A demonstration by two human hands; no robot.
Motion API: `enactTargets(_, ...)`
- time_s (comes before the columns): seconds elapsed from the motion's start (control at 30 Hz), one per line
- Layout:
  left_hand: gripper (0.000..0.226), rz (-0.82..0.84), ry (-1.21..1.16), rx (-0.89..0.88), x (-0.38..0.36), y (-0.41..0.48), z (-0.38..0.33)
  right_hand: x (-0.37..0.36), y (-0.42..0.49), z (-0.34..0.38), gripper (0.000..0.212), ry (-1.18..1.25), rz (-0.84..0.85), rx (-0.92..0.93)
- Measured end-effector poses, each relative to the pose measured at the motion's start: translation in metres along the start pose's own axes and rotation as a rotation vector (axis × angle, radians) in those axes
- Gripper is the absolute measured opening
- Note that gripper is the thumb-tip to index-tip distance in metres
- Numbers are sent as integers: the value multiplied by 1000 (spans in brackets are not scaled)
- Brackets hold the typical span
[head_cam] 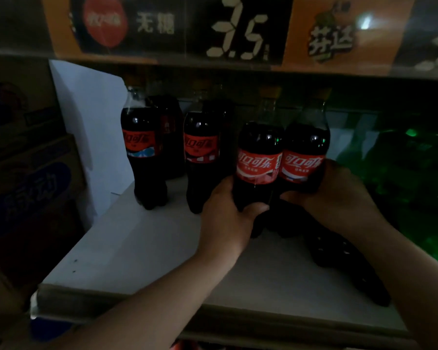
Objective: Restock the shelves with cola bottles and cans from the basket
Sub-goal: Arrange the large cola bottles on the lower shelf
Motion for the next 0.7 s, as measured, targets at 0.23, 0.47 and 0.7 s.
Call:
enactTargets(0.23,59,-143,111,-21,-44,51,8,-20,72,-33,82,78,-19,-18)
enactTargets(0.47,56,-123,146,74,-73,90,8,-20,103,-37,56,64,-57,-47)
enactTargets(0.7,63,-162,110,90,-84,121,15,-15,110,-38,56,-25,-82,-50)
Point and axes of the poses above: each hand's wrist, its own y-axis towards the middle knuckle, its own x-axis out of the back of the hand, z = x × y, the point moved 3 cm from there along y, towards the middle knuckle, and after that the axes turned 1 degree about -z, right-handed, at the moved point
